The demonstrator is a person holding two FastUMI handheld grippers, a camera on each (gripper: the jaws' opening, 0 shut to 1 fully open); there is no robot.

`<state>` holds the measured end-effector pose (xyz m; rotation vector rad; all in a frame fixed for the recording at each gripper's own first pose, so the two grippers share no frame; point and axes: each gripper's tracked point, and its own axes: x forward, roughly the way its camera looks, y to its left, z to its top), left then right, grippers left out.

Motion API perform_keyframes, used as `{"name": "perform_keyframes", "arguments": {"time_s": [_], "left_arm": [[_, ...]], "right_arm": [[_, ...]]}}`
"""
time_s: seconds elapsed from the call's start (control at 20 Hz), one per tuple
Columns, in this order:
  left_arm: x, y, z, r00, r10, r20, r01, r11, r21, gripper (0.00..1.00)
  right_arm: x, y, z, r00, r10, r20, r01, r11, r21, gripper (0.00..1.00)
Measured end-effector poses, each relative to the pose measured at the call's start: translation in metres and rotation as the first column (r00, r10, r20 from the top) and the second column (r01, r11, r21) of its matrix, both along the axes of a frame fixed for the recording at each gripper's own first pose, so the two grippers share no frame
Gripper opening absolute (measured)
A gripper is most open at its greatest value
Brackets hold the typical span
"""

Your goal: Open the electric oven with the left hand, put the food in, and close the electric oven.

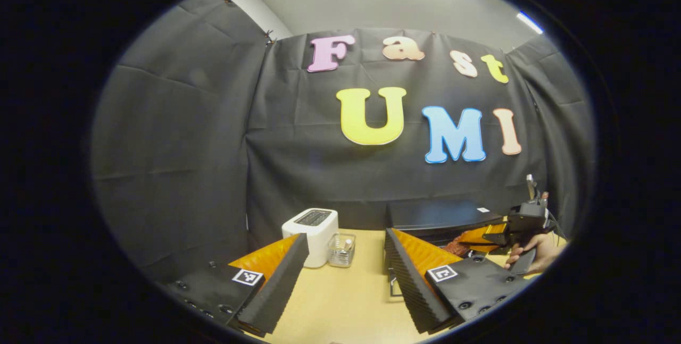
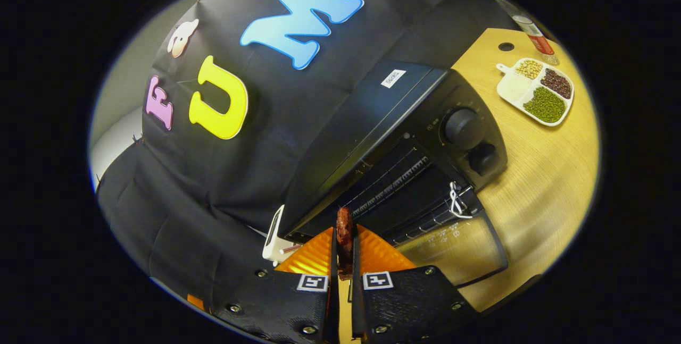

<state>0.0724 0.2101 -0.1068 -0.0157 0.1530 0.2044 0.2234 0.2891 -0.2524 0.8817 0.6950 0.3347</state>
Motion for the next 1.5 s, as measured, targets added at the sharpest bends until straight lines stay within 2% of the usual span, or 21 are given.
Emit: {"name": "perform_keyframes", "arguments": {"time_s": [0.2, 0.3, 0.4, 0.45, 0.65, 0.7, 0.85, 0.95, 1.0, 1.05, 1.1, 1.2, 1.3, 1.35, 1.5], "left_arm": [[-0.005, 0.013, -0.001, 1.000, 0.024, -0.018, -0.024, 1.000, 0.018, 0.91], [-0.011, 0.016, -0.003, 0.999, 0.036, -0.024, -0.035, 0.999, 0.032, 1.00], [-0.014, 0.016, -0.005, 0.999, 0.037, -0.031, -0.035, 0.998, 0.055, 1.00], [-0.014, 0.016, -0.005, 0.999, 0.035, -0.034, -0.033, 0.998, 0.062, 0.96], [-0.013, 0.016, -0.009, 0.999, 0.032, -0.042, -0.030, 0.998, 0.052, 1.00], [-0.013, 0.017, -0.008, 0.999, 0.032, -0.042, -0.030, 0.998, 0.053, 0.96], [-0.014, 0.016, -0.008, 0.999, 0.029, -0.039, -0.027, 0.998, 0.062, 0.96], [-0.014, 0.016, -0.008, 0.999, 0.030, -0.036, -0.028, 0.998, 0.062, 0.96], [-0.014, 0.015, -0.008, 0.999, 0.030, -0.036, -0.028, 0.998, 0.058, 1.00], [-0.015, 0.015, -0.009, 0.999, 0.030, -0.036, -0.028, 0.998, 0.054, 1.00], [-0.014, 0.015, -0.008, 0.999, 0.028, -0.035, -0.027, 0.998, 0.051, 0.96], [-0.014, 0.014, -0.006, 0.999, 0.018, -0.033, -0.017, 0.999, 0.046, 0.96], [-0.014, 0.011, -0.005, 1.000, 0.003, -0.025, -0.002, 0.999, 0.041, 1.00], [-0.016, 0.004, -0.003, 1.000, -0.005, -0.022, 0.006, 0.999, 0.039, 0.96], [-0.006, -0.031, -0.005, 0.999, -0.042, -0.016, 0.042, 0.999, 0.028, 0.96]], "right_arm": [[0.022, 0.001, -0.011, 0.998, -0.044, 0.045, 0.045, 0.999, -0.012, 0.10], [0.029, 0.003, -0.017, 0.997, -0.057, 0.058, 0.058, 0.998, -0.012, 0.09], [0.035, 0.004, -0.023, 0.996, -0.068, 0.065, 0.069, 0.997, -0.019, 0.10], [0.039, 0.003, -0.026, 0.995, -0.075, 0.068, 0.076, 0.997, -0.022, 0.09], [0.048, 0.000, -0.034, 0.994, -0.090, 0.069, 0.092, 0.995, -0.030, 0.10], [0.049, -0.004, -0.036, 0.993, -0.098, 0.068, 0.102, 0.994, -0.045, 0.10], [0.053, -0.015, -0.046, 0.991, -0.117, 0.063, 0.123, 0.986, -0.110, 0.18], [0.054, -0.023, -0.048, 0.990, -0.124, 0.071, 0.134, 0.979, -0.154, 0.32], [0.053, -0.026, -0.048, 0.990, -0.123, 0.076, 0.134, 0.976, -0.171, 0.39], [0.052, -0.027, -0.045, 0.989, -0.114, 0.090, 0.129, 0.977, -0.172, 0.39], [0.049, -0.029, -0.045, 0.990, -0.111, 0.088, 0.126, 0.972, -0.197, 0.59], [0.041, -0.035, -0.036, 0.990, -0.087, 0.112, 0.110, 0.968, -0.224, 0.98], [0.030, -0.042, -0.023, 0.987, -0.063, 0.146, 0.100, 0.960, -0.261, 0.97], [0.024, -0.047, -0.015, 0.985, -0.046, 0.167, 0.092, 0.954, -0.284, 0.97], [-0.001, -0.060, 0.015, 0.971, 0.024, 0.237, 0.061, 0.936, -0.346, 0.97]]}}
